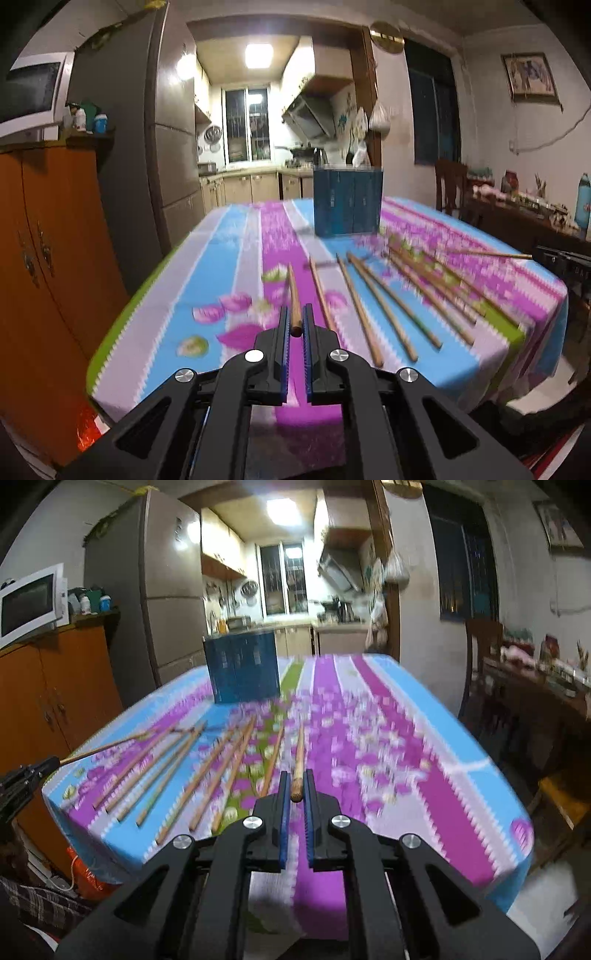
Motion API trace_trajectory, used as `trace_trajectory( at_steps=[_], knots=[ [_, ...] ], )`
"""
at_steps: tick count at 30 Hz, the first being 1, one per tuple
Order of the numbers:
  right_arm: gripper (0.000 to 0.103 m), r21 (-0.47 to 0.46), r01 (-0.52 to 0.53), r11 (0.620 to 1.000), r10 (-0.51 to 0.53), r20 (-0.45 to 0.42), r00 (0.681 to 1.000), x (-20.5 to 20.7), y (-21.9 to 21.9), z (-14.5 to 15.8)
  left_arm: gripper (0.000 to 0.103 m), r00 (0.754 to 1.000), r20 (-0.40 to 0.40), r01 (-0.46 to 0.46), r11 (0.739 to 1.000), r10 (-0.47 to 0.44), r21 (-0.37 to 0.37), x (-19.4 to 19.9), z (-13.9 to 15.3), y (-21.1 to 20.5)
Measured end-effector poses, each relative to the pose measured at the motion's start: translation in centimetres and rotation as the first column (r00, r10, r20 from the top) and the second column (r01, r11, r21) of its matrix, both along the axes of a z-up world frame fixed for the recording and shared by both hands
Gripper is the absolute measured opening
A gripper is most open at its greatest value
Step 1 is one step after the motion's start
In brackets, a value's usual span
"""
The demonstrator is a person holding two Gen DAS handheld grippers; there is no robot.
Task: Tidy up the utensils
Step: 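Lift the held chopsticks and carry both tools over the blue metal holder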
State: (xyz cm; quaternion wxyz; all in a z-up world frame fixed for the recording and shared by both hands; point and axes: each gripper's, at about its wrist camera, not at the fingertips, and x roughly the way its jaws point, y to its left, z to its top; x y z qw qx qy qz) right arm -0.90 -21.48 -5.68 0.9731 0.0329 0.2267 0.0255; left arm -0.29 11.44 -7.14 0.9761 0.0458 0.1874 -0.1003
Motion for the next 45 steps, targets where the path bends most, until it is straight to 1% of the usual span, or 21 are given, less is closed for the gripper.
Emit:
trace_trajectory(
  at_steps=[4, 6, 9, 14, 18, 21, 24, 26, 31, 38, 42, 45],
  knots=[
    [0.005, -0.046, -0.015, 0.999, 0.018, 0.072, 0.997, 0.2, -0.1, 2.4, 0.008, 0.999, 0.054, 0.010, 0.999, -0.008, -0.036, 0.4, 3.3, 0.6],
    [0.005, -0.057, -0.023, 0.998, 0.029, 0.101, 0.994, 0.7, -0.3, 3.4, 0.008, 0.996, 0.086, 0.018, 0.999, -0.014, -0.048, 1.0, 5.1, 0.9],
    [0.005, -0.069, -0.035, 0.997, 0.045, 0.142, 0.989, 1.6, -0.7, 4.9, 0.008, 0.993, 0.114, 0.022, 0.998, -0.016, -0.054, 2.0, 7.0, 1.2],
    [0.005, -0.081, -0.049, 0.995, 0.063, 0.188, 0.980, 2.6, -1.4, 7.4, 0.007, 0.986, 0.166, 0.030, 0.998, -0.020, -0.054, 3.7, 10.5, 1.4],
    [0.005, -0.086, -0.059, 0.995, 0.076, 0.216, 0.973, 3.4, -2.0, 9.2, 0.007, 0.980, 0.195, 0.058, 0.997, -0.045, -0.060, 5.3, 13.1, 1.6],
    [0.005, -0.079, -0.072, 0.994, 0.087, 0.218, 0.972, 4.1, -2.5, 10.3, 0.007, 0.980, 0.190, 0.081, 0.993, -0.063, -0.087, 6.4, 14.2, 1.6],
    [0.005, -0.076, -0.083, 0.994, 0.098, 0.220, 0.971, 4.3, -2.7, 11.1, 0.007, 0.979, 0.183, 0.105, 0.989, -0.085, -0.105, 7.0, 15.1, 1.3],
    [0.005, -0.084, -0.088, 0.993, 0.105, 0.227, 0.968, 4.2, -2.6, 11.6, 0.008, 0.977, 0.189, 0.114, 0.989, -0.095, -0.094, 7.1, 15.4, 0.9],
    [0.005, -0.089, -0.105, 0.991, 0.123, 0.236, 0.964, 4.3, -2.3, 12.5, 0.008, 0.973, 0.195, 0.139, 0.987, -0.122, -0.078, 7.1, 15.7, 0.0],
    [0.005, -0.069, -0.134, 0.989, 0.148, 0.255, 0.956, 4.7, -2.1, 14.3, 0.007, 0.972, 0.184, 0.164, 0.982, -0.146, -0.089, 7.6, 15.9, -1.0],
    [0.005, -0.071, -0.172, 0.982, 0.185, 0.260, 0.948, 6.1, -1.2, 15.2, 0.007, 0.967, 0.190, 0.195, 0.975, -0.172, -0.106, 8.6, 16.2, -1.7],
    [0.005, -0.064, -0.205, 0.977, 0.215, 0.239, 0.947, 8.2, -0.4, 15.4, 0.007, 0.964, 0.180, 0.222, 0.966, -0.197, -0.133, 10.2, 16.2, -2.6]
  ],
)
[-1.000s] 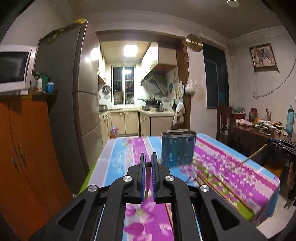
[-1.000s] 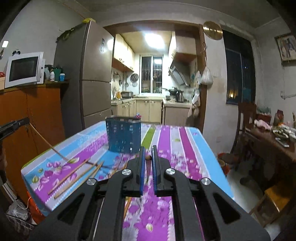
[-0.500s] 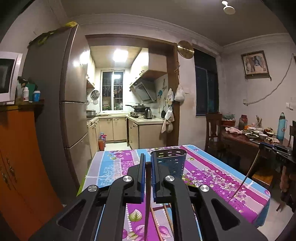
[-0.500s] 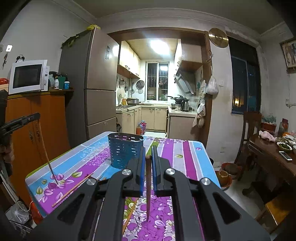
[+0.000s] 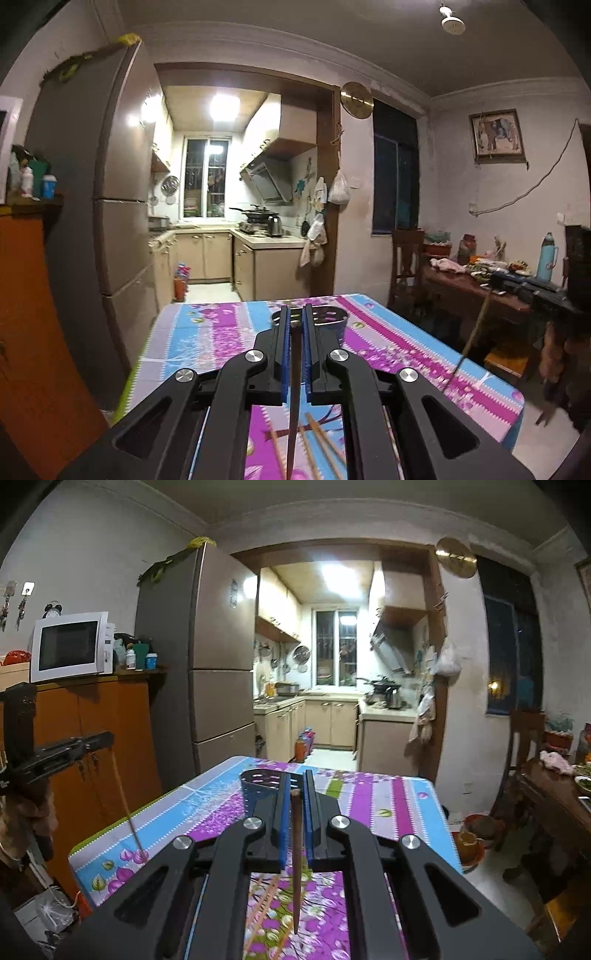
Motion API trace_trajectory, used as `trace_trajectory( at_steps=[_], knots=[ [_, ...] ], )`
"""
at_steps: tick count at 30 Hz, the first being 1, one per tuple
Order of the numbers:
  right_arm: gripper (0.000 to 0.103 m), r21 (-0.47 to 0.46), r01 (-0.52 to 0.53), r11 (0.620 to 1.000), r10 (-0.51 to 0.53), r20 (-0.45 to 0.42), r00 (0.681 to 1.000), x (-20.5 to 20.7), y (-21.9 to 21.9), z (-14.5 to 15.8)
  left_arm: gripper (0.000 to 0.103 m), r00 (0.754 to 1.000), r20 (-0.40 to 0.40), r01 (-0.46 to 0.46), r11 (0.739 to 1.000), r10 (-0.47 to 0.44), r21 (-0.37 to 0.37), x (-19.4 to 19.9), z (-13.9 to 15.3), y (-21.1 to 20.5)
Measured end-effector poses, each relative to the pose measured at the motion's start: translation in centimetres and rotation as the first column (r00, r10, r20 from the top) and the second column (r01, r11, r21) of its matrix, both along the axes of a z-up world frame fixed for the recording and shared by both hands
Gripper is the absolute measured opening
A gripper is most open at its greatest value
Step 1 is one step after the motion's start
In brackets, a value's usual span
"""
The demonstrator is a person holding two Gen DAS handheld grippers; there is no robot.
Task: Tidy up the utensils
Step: 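Lift the held chopsticks and carry both tools over the blue metal holder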
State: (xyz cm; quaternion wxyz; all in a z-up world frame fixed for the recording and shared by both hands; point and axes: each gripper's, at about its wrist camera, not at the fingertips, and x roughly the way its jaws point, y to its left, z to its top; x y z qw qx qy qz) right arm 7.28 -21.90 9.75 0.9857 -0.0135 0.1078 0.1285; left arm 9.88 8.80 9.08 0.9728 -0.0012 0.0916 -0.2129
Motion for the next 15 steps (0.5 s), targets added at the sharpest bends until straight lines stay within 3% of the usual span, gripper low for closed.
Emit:
trace_trajectory(
  at_steps=[3, 5, 11, 15],
  knots=[
    [0.005, -0.005, -0.024, 1.000, 0.024, -0.009, 1.000, 3.0, 1.1, 0.9, 0.007, 1.000, 0.008, 0.018, 0.999, -0.018, -0.026, 2.6, 0.8, -1.2],
    [0.005, -0.007, -0.027, 1.000, 0.027, 0.011, 1.000, 4.5, 1.6, 2.2, 0.007, 0.998, 0.056, 0.017, 0.998, -0.014, -0.053, 4.8, 2.7, -2.0],
    [0.005, 0.081, 0.001, 0.997, -0.014, 0.162, 0.987, 10.6, 2.0, 8.5, 0.007, 0.976, 0.205, -0.038, 0.983, 0.075, -0.178, 12.0, 9.1, -3.4],
    [0.005, 0.130, 0.037, 0.991, -0.061, 0.191, 0.980, 15.0, 1.9, 8.8, 0.008, 0.967, 0.228, -0.063, 0.974, 0.113, -0.218, 16.2, 9.9, -4.6]
  ],
)
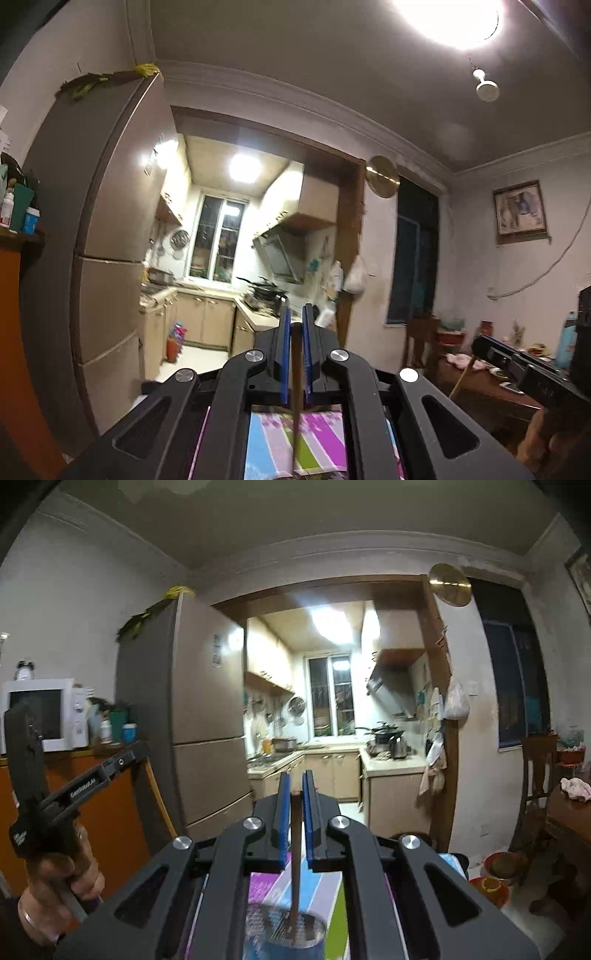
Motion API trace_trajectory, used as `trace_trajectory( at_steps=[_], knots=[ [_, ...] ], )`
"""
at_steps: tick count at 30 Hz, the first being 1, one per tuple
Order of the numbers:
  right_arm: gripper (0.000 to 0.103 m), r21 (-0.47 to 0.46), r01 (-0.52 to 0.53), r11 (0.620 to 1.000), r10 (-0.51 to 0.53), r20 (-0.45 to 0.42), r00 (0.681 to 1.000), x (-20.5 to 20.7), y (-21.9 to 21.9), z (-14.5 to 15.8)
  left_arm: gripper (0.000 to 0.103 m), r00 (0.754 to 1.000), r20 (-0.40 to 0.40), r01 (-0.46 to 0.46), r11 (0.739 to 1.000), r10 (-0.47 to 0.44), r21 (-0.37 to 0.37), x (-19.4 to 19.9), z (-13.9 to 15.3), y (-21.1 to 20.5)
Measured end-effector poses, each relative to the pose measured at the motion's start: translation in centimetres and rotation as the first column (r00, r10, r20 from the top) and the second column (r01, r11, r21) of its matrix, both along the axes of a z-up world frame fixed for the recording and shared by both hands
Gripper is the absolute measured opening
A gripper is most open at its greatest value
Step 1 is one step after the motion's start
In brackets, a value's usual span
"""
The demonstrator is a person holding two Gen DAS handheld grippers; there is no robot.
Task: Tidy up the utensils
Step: 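Lift the held chopsticks and carry both tools over the blue metal holder, then open the right tool over the holder while the left tool releases its chopstick inside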
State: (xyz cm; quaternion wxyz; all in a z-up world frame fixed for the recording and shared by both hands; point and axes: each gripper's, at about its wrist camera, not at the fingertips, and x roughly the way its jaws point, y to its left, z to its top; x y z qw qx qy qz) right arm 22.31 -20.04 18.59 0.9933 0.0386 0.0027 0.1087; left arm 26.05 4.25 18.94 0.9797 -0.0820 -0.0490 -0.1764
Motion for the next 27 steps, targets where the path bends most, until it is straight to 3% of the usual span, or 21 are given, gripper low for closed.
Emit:
trace_trajectory(
  at_steps=[2, 5, 10, 16, 17, 20, 27],
  knots=[
    [0.005, 0.026, 0.006, 1.000, -0.006, -0.018, 1.000, 1.9, -0.5, -1.0, 0.007, 1.000, -0.019, 0.019, 0.999, -0.020, -0.041, 2.5, -1.2, -0.3],
    [0.005, 0.060, 0.023, 0.998, -0.019, -0.067, 0.998, 5.1, -1.1, -4.0, 0.007, 0.999, -0.037, 0.011, 0.999, -0.013, -0.042, 5.1, -3.4, -1.1],
    [0.005, 0.153, 0.004, 0.988, 0.027, -0.200, 0.979, 8.3, -1.6, -8.7, 0.007, 0.989, -0.145, 0.004, 1.000, -0.004, 0.003, 9.0, -9.0, -2.6],
    [0.006, 0.175, 0.006, 0.985, 0.047, -0.297, 0.954, 9.3, -1.1, -11.7, 0.008, 0.973, -0.230, -0.016, 1.000, 0.021, 0.024, 10.4, -12.9, -2.3],
    [0.013, 0.159, 0.020, 0.987, 0.029, -0.306, 0.952, 9.2, -1.1, -11.8, 0.008, 0.971, -0.237, -0.023, 0.999, 0.028, 0.025, 10.3, -13.0, -2.0],
    [0.039, 0.145, 0.058, 0.988, -0.013, -0.292, 0.956, 8.3, -1.6, -11.2, 0.031, 0.971, -0.233, -0.054, 0.998, 0.057, 0.017, 9.6, -12.6, -0.7],
    [0.039, 0.084, 0.164, 0.983, -0.144, -0.201, 0.969, 1.2, -6.6, -9.0, 0.059, 0.986, -0.125, -0.120, 0.987, 0.106, -0.105, 2.6, -8.6, 5.6]
  ],
)
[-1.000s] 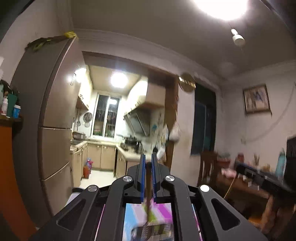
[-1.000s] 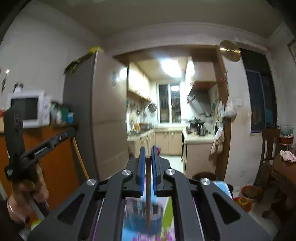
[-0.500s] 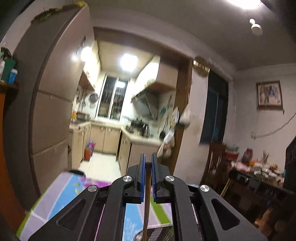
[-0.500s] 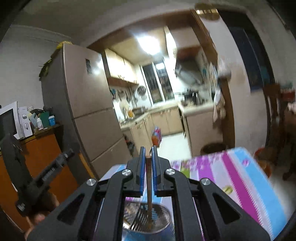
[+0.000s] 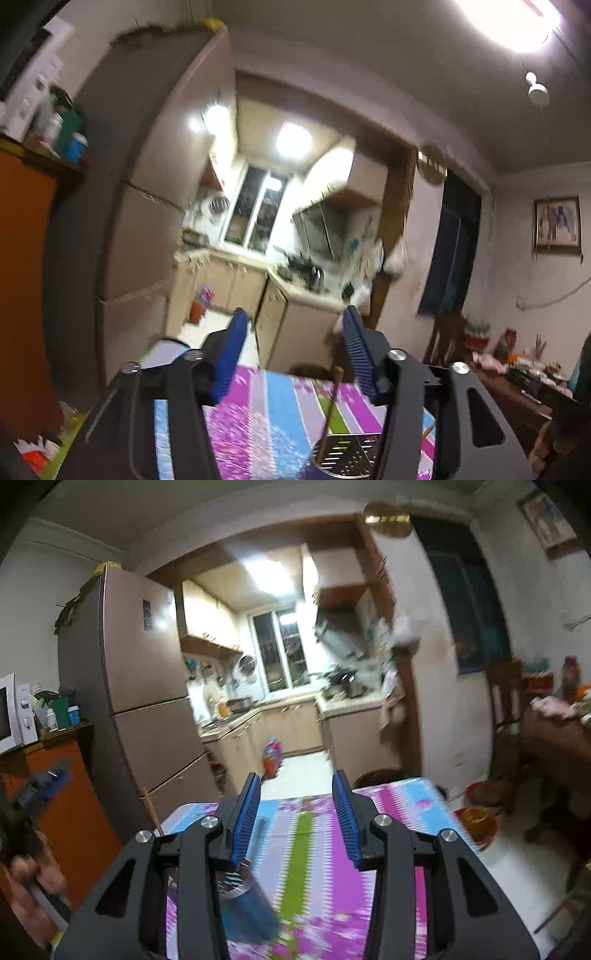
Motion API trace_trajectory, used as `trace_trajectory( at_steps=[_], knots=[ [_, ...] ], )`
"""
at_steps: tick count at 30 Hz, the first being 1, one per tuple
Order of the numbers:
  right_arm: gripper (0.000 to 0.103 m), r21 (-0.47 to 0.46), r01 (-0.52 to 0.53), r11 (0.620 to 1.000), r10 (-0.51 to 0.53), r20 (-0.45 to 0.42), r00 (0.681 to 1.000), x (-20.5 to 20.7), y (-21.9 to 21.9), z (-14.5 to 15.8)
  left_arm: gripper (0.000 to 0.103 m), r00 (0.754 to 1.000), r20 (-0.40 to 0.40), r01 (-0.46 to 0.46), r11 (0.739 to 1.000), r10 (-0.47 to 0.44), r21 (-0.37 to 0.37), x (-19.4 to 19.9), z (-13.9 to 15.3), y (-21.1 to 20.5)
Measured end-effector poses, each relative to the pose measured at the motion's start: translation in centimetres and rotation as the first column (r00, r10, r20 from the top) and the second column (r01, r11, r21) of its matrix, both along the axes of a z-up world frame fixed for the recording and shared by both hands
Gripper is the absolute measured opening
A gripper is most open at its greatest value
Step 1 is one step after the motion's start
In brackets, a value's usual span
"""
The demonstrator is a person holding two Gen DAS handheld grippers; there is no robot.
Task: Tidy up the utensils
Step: 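Open the right tool over the holder while the left tool releases its chopstick inside, then move both open tools back down toward the remaining chopsticks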
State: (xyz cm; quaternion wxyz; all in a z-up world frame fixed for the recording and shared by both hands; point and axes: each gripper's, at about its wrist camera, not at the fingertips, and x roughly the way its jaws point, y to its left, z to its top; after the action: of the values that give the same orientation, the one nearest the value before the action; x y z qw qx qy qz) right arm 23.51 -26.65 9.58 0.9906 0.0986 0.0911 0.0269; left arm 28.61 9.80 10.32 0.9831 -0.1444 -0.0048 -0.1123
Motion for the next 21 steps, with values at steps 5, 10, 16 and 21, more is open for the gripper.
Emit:
trace_trajectory(
  at_steps=[5, 10, 16, 21],
  knots=[
    [0.039, -0.108, 0.056, 0.993, -0.058, -0.009, 0.998, -7.9, -2.8, -1.0, 0.062, 0.997, 0.045, -0.066, 0.996, 0.063, 0.065, -9.2, 1.3, 3.8],
    [0.039, -0.196, 0.042, 0.980, -0.065, -0.109, 0.992, -16.3, -2.3, -4.9, 0.062, 0.997, -0.014, -0.071, 0.972, 0.077, 0.224, -17.8, -2.0, 4.7],
    [0.039, -0.188, -0.027, 0.982, -0.024, -0.266, 0.964, -21.9, 2.1, -10.7, 0.053, 0.978, -0.206, 0.061, 0.937, 0.011, 0.343, -24.5, -9.8, 2.6],
    [0.030, -0.225, -0.137, 0.965, 0.054, -0.338, 0.939, -23.7, 7.4, -15.1, 0.023, 0.924, -0.375, 0.239, 0.884, -0.079, 0.402, -27.7, -17.1, -1.6]
  ],
)
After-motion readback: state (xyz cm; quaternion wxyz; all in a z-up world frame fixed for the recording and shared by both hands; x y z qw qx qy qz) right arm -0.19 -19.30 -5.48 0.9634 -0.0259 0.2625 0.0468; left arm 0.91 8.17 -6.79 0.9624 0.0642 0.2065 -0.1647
